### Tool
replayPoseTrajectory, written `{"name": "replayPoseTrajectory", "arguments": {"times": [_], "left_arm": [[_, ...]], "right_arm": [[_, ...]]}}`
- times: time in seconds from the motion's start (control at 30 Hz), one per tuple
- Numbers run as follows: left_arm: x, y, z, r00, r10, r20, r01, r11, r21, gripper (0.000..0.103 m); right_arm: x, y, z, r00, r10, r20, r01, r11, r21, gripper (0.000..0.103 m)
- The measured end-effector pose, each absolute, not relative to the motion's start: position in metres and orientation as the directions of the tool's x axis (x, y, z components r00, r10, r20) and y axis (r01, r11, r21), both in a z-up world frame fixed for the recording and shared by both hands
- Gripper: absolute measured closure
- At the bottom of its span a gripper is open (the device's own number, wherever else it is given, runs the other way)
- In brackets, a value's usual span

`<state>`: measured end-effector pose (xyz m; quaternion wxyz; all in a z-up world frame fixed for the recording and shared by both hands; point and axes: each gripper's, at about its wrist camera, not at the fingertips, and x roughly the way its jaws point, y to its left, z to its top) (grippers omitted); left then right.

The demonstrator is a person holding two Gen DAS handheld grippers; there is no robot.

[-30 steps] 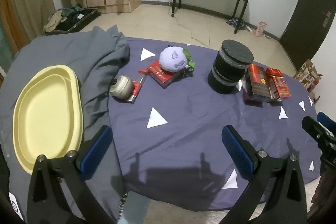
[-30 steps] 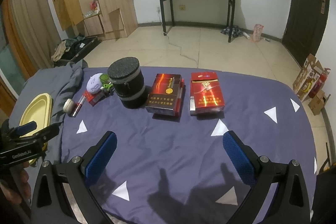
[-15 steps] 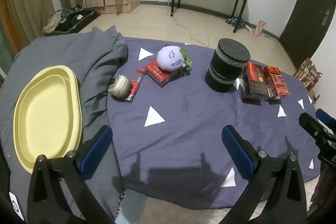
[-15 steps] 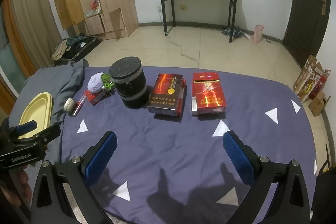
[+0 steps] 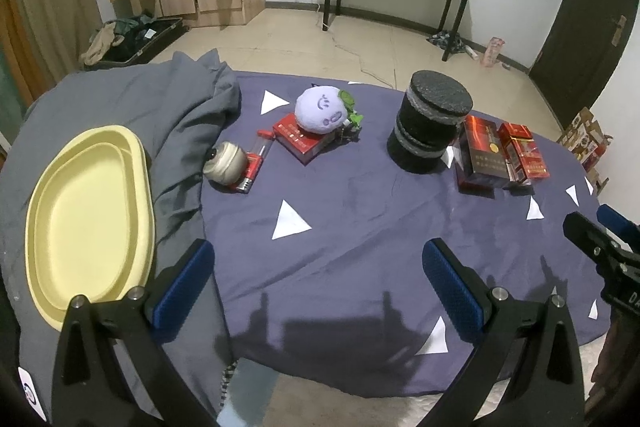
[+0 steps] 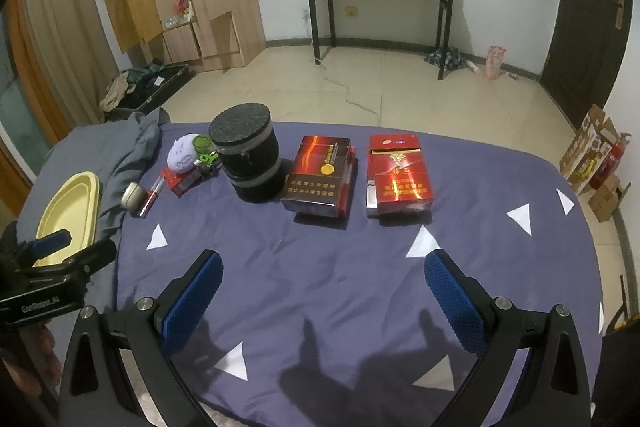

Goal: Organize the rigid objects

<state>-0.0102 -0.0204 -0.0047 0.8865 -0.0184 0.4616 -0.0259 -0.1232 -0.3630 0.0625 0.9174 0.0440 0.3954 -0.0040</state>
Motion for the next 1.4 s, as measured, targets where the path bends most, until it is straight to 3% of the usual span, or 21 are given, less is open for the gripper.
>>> {"name": "replayPoseTrajectory", "arguments": {"times": [0.93,1.4], "left_arm": [[-0.005,-0.016,-0.006,0.556,-0.06,-0.829,0.023,0.998,-0.056,0.0],[0.015,0.06,0.003,0.528,0.005,-0.849,-0.131,0.988,-0.076,0.0]], "right_arm": [[-0.119,-0.365,0.05,0.665,0.036,-0.746,0.055,0.994,0.097,0.0],[-0.117,-0.377,0.049,0.648,0.057,-0.759,0.078,0.987,0.141,0.0]]}}
